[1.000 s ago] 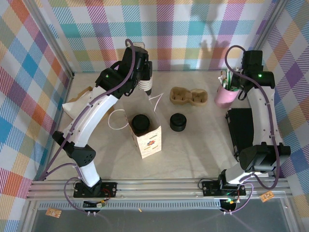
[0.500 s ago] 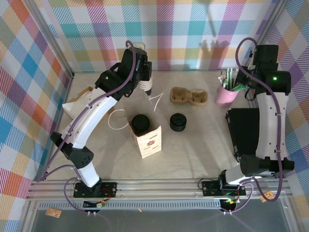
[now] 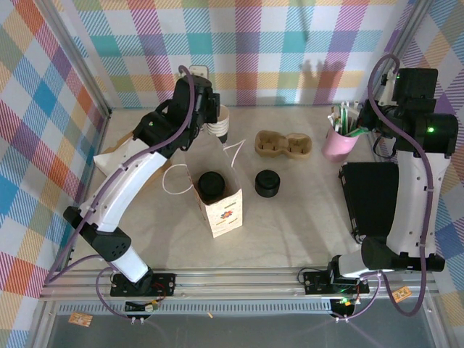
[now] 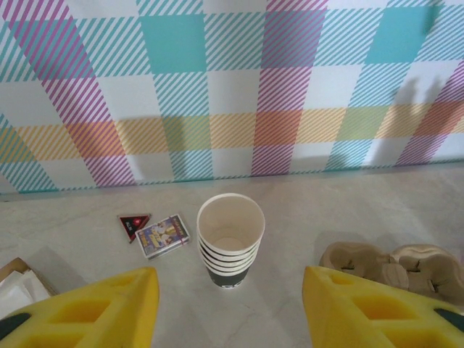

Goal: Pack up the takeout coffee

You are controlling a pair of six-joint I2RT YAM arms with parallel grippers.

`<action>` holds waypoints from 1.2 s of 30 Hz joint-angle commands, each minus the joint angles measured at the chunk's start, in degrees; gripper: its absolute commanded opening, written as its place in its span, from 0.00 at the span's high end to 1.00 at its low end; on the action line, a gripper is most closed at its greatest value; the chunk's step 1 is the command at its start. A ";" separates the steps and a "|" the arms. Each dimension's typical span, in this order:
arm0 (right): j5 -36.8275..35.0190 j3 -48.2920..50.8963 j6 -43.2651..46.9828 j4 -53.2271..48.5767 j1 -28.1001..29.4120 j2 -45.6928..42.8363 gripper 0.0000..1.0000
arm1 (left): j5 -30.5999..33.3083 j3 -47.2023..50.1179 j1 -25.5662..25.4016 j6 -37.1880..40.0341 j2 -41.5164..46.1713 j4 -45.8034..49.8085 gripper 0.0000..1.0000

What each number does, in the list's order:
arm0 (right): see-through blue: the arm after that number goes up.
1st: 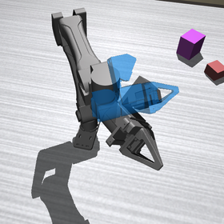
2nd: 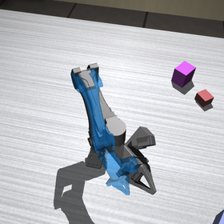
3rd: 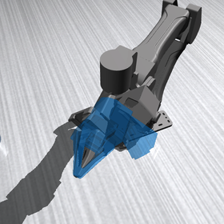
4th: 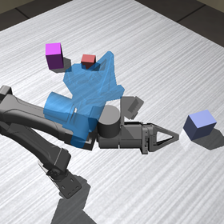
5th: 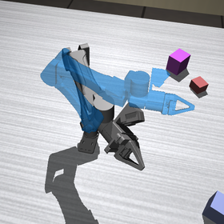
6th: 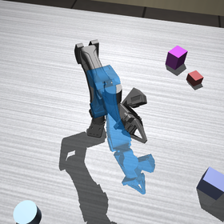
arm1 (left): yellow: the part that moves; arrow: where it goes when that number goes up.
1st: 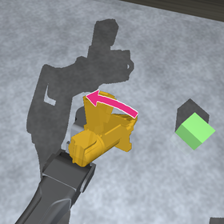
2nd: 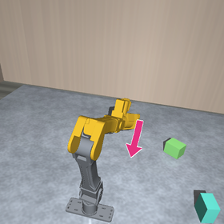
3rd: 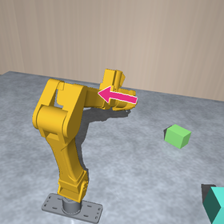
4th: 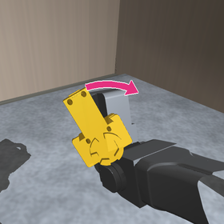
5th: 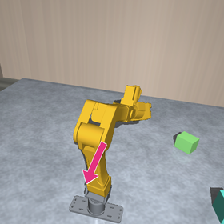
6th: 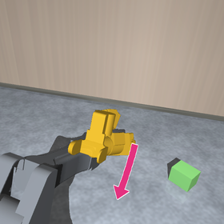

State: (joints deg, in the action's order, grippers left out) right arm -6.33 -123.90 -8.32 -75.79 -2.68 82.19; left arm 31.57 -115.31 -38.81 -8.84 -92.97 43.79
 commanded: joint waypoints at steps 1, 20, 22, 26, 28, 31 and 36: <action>5.39 -2.41 -1.25 -2.42 -0.40 -1.20 1.00 | 0.56 0.51 0.09 -1.04 3.43 3.14 0.46; 34.55 -11.85 -12.94 3.74 -0.36 -2.05 1.00 | 3.20 0.32 0.02 0.30 7.32 9.90 0.46; 38.65 -11.34 -15.53 6.33 -0.31 -1.78 1.00 | 4.32 0.95 0.09 1.13 8.12 10.22 0.46; 43.87 -10.25 -19.36 10.83 -0.26 -1.23 1.00 | 5.37 0.76 -0.01 1.45 9.35 12.90 0.46; 46.68 -10.22 -19.80 11.45 -0.02 -0.36 1.00 | 6.77 2.45 0.04 1.04 10.92 13.81 0.46; 48.40 -11.68 -19.79 10.28 1.65 1.45 1.00 | 7.67 5.22 0.07 -0.62 13.13 14.37 0.46; 47.58 -19.75 -15.33 2.24 10.14 8.06 1.00 | 8.80 7.18 0.04 -3.11 14.56 17.71 0.46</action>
State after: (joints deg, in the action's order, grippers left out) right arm 38.85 -139.52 -26.04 -69.25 3.40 87.64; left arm 38.26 -109.47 -38.81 -10.09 -79.26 58.61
